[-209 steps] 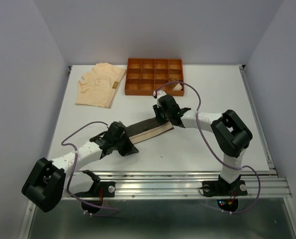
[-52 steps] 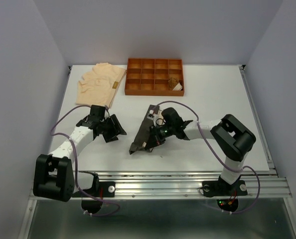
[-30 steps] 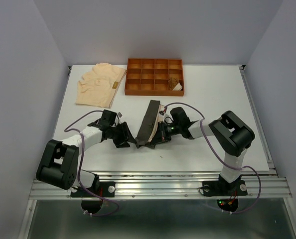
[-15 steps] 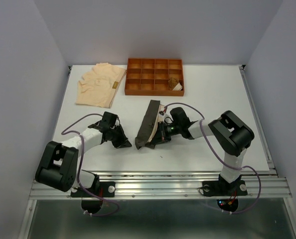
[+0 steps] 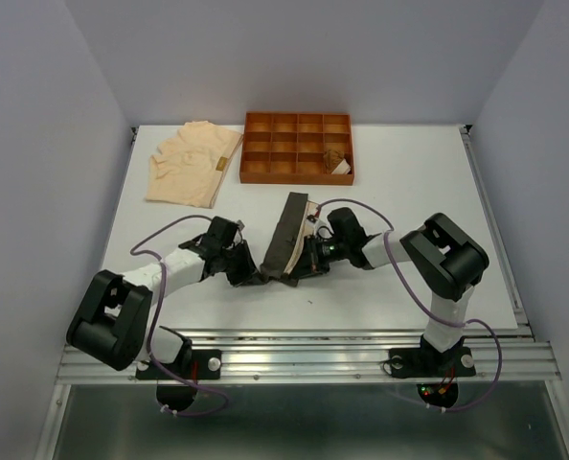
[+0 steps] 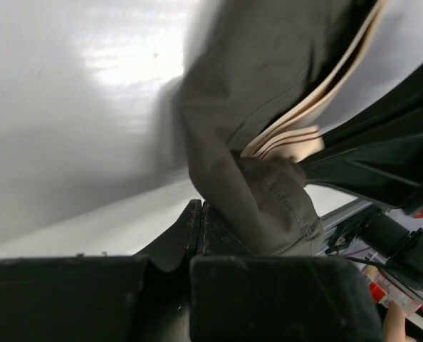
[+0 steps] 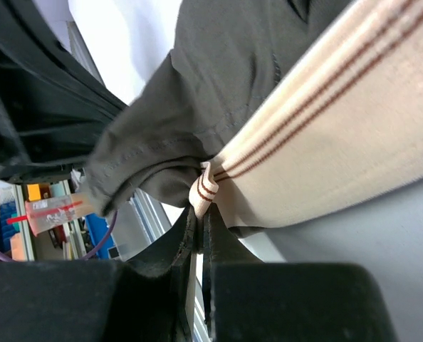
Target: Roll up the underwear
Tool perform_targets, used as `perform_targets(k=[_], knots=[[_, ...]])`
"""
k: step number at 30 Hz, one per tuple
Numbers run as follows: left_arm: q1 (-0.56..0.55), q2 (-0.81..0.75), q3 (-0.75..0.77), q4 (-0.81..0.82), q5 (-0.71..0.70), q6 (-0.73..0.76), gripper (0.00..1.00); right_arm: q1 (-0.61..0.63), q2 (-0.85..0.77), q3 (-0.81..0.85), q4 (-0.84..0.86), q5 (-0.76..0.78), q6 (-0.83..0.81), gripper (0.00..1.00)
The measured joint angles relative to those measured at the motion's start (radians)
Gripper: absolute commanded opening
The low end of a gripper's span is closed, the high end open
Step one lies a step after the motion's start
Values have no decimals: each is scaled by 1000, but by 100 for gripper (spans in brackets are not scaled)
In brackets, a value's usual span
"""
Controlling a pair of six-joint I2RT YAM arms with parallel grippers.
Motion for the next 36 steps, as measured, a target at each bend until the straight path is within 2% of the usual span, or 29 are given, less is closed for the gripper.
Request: perform_targets(k=[8, 15, 25, 36], knots=[[0, 96, 142, 57, -8, 0, 0, 0, 1, -11, 2, 3, 0, 1], [0, 196, 198, 73, -1, 3, 0, 0, 20, -10, 2, 3, 0, 1], [5, 266, 212, 63, -14, 5, 0, -2, 21, 47, -33, 26, -21, 1], [42, 259, 211, 35, -73, -13, 0, -6, 18, 136, -179, 163, -134, 3]])
